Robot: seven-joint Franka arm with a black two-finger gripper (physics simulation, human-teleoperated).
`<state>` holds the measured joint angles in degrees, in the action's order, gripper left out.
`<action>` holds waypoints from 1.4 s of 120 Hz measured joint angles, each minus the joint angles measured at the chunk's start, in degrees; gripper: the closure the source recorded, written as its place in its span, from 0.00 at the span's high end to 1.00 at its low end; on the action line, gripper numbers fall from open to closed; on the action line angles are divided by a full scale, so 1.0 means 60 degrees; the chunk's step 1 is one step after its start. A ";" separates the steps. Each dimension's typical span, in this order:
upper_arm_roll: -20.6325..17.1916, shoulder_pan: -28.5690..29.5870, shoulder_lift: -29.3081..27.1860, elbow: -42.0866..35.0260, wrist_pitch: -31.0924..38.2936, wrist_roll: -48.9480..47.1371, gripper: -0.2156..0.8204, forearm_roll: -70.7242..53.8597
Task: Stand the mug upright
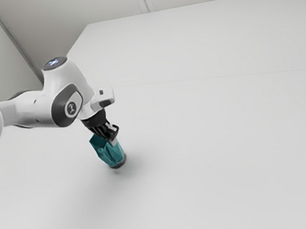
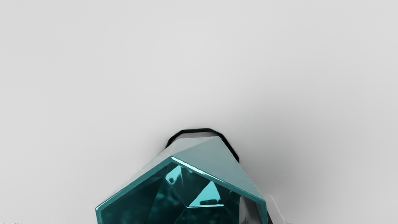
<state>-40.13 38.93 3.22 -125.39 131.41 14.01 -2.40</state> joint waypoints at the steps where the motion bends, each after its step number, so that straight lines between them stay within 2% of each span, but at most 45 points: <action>1: 0.0000 0.0005 0.0016 -0.0001 0.0005 -0.0020 0.03 -0.0008; 35: -0.0002 0.0040 0.0224 -0.0028 0.0162 -0.0568 0.03 -0.0159; 43: -0.0003 0.0039 0.0242 -0.0036 0.0194 -0.0659 0.06 -0.0167; 54: -0.0005 0.0002 0.0213 -0.0050 0.0223 -0.0752 0.16 -0.0155; 81: -0.0095 0.0042 -0.0002 -0.0077 0.0248 -0.0923 0.54 -0.0136; 93: -0.0165 0.0009 -0.0326 -0.0073 0.0180 -0.0980 0.64 -0.0131; 107: -0.0269 0.0038 -0.0899 -0.0029 -0.0098 -0.1041 0.70 -0.0048; 127: -0.0296 -0.0003 -0.1196 0.0928 -0.1166 -0.1088 0.75 0.0412; 149: -0.0243 0.0048 -0.0804 0.3901 -0.3507 -0.1397 0.77 0.0841; 168: -0.0158 0.0142 -0.0705 0.5233 -0.5041 -0.1621 0.78 0.0876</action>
<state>-41.08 39.78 -1.01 -93.99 101.16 4.29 2.86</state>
